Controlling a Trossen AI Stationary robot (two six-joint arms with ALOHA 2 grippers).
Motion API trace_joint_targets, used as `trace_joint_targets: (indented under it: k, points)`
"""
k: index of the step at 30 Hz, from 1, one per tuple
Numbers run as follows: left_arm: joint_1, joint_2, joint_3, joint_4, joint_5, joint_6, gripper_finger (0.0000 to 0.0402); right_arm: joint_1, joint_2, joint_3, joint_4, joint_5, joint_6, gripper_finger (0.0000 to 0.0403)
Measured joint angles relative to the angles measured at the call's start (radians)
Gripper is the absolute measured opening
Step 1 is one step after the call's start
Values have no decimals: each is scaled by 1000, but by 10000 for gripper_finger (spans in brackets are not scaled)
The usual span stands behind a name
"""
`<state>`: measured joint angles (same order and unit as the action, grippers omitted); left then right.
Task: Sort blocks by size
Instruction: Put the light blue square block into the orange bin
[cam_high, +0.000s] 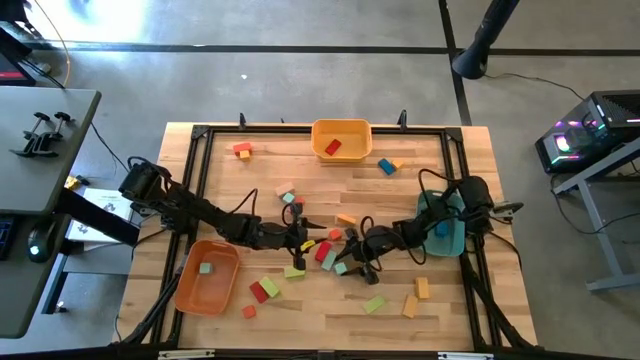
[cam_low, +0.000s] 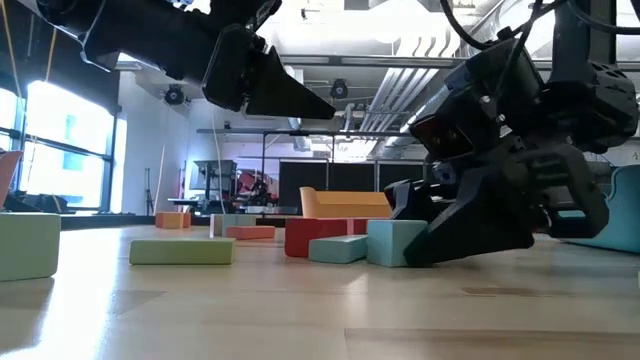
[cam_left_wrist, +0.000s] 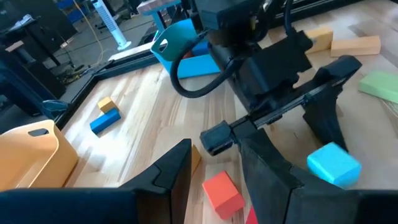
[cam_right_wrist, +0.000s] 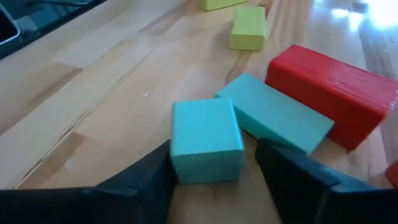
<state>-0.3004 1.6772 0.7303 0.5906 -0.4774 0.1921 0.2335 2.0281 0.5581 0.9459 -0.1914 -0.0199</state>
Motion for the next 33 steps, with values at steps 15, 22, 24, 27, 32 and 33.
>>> trace_joint_targets:
  k: [15,22,24,27,32,33]
  points:
    - [-63,-12,30,12,-166,336,126,10,-322,-8,-390,29,139,129]
    - [-54,-12,143,-2,-164,684,132,-35,-655,-7,-731,212,45,129]
    - [-33,-13,179,-44,-99,740,142,-74,-711,-9,-706,217,39,129]
    - [-2,-13,215,-106,7,795,166,-112,-743,-17,-583,172,32,129]
    - [46,-13,230,-147,27,806,222,-167,-731,-19,-607,135,-12,129]
    - [55,-13,230,-153,26,806,232,-185,-725,-19,-611,136,-9,129]
